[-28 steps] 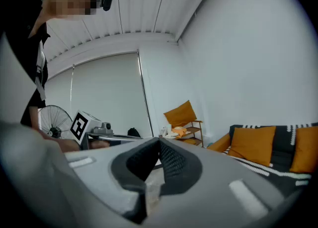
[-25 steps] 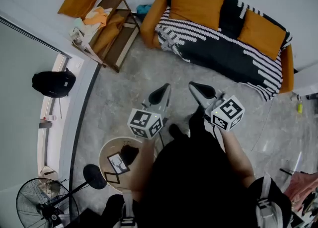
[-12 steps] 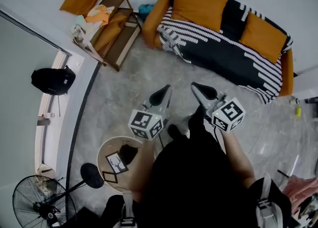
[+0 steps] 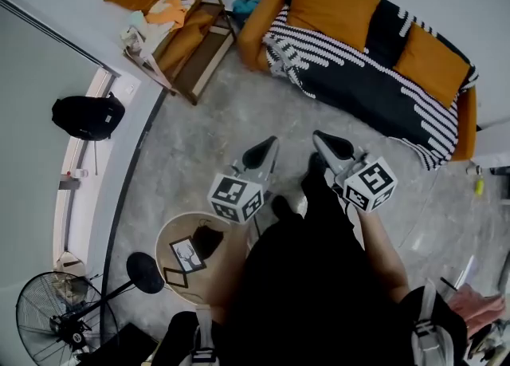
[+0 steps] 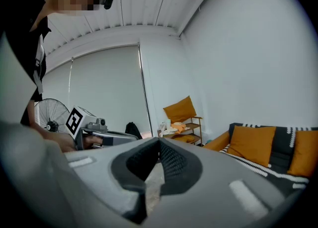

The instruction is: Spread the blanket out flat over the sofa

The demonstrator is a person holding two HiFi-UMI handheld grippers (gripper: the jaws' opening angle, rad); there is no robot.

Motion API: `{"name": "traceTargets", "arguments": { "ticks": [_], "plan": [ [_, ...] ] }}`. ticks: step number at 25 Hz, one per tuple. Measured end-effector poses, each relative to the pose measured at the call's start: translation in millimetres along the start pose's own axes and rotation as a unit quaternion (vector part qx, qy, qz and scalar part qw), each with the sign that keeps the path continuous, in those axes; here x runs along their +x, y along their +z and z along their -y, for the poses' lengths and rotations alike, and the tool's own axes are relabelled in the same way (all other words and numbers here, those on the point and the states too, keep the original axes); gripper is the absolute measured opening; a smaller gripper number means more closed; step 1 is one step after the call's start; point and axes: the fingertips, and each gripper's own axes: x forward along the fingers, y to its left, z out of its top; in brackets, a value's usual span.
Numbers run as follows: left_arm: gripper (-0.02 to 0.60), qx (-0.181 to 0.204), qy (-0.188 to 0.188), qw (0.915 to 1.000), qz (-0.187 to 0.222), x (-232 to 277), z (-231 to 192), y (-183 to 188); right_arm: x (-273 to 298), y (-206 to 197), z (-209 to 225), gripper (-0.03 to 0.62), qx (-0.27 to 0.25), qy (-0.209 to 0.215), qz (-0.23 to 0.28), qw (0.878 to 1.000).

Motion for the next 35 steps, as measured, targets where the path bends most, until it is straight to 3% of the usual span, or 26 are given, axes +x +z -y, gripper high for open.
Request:
{"name": "traceTargets", "arguments": {
  "ticks": [8,16,24,35],
  "plan": [
    [0.011,-0.006,0.021,0.9997,-0.007,17,-33,-4,39,-9,26,0.003,0.005,0.019,-0.011,1.000],
    [0.011,-0.013,0.058,0.9981,-0.016,60,-105,15,117,3,84,0.003,0.004,0.049,-0.018,0.999],
    [0.011,-0.034,0.070,0.9968,-0.017,157,-173,45,192,10,184,0.003,0.005,0.066,-0.063,0.996],
    [0.011,-0.055,0.062,0.9941,-0.069,284,-235,33,278,-62,323,0.003,0.009,0.070,-0.156,0.985]
  ]
}}
